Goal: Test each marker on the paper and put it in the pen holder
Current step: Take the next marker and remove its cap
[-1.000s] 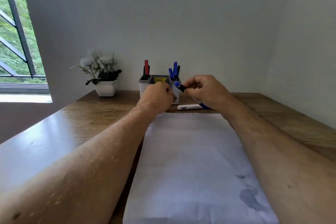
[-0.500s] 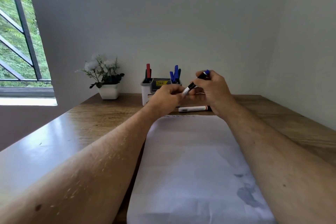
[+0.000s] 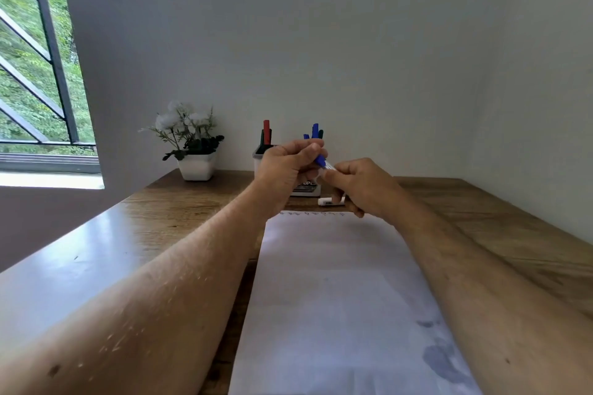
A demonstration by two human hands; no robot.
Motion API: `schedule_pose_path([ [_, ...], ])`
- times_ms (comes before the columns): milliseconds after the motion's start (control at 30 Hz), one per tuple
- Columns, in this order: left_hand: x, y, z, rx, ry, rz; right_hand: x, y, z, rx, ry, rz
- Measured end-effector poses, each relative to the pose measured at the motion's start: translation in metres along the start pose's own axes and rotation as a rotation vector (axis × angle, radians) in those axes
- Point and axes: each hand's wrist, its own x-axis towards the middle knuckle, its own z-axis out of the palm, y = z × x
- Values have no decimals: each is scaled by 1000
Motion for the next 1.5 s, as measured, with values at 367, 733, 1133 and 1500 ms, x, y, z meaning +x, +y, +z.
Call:
schedule_pose_path([
  [367, 0, 2, 2, -111, -42, -36, 2, 7, 2, -287, 206, -189],
  [733, 2, 4, 7, -134, 13, 49, 8, 2, 0, -388, 250, -244],
  [1133, 7, 23, -14, -279, 195, 113, 0, 2, -7, -414, 351, -220],
  [1500, -1, 8, 13, 560, -39, -55, 3, 14, -5, -102, 282, 12],
])
